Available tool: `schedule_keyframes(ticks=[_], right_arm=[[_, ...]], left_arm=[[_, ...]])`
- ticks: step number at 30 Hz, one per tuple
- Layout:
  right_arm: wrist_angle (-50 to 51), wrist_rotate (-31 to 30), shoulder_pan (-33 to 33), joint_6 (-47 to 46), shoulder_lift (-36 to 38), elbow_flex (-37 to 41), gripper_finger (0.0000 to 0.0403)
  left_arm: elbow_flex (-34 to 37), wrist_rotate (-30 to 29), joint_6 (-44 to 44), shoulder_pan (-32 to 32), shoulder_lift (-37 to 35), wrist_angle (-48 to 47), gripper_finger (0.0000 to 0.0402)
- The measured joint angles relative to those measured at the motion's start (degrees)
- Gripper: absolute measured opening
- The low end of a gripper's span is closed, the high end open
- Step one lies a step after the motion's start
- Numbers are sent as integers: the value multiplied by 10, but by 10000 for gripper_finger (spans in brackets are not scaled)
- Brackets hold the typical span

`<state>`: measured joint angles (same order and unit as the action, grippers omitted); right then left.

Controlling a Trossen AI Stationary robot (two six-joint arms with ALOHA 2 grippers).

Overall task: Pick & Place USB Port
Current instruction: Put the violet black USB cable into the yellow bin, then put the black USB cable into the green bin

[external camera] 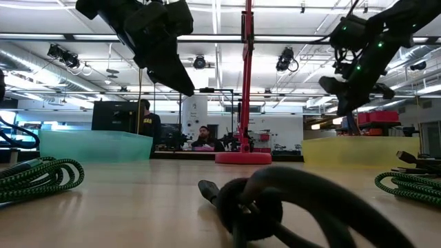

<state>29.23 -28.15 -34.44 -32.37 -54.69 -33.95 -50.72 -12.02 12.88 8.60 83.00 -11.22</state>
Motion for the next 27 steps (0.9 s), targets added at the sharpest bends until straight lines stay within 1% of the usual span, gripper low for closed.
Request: schedule_keyframes(ticks=[7,14,17,20,23,27], right_arm=[[-9,8,-11,-1,-31,0,105],[-15,11,-11,15,-35,0,183],[-35,58,-11,37,-35,0,205],[-74,135,0,61,-35,0,218],[-128,202,23,75,-35,0,221],[-190,258,66,78,-35,0,216]], left_arm=[[0,-4,0,0,0,0,130],[0,-4,0,0,0,-1,131],[0,-4,0,-1,0,-2,131],[0,-6,0,-1,0,-3,131],[0,-14,0,-1,0,-6,131],[0,-15,9,-1,0,-24,131]])
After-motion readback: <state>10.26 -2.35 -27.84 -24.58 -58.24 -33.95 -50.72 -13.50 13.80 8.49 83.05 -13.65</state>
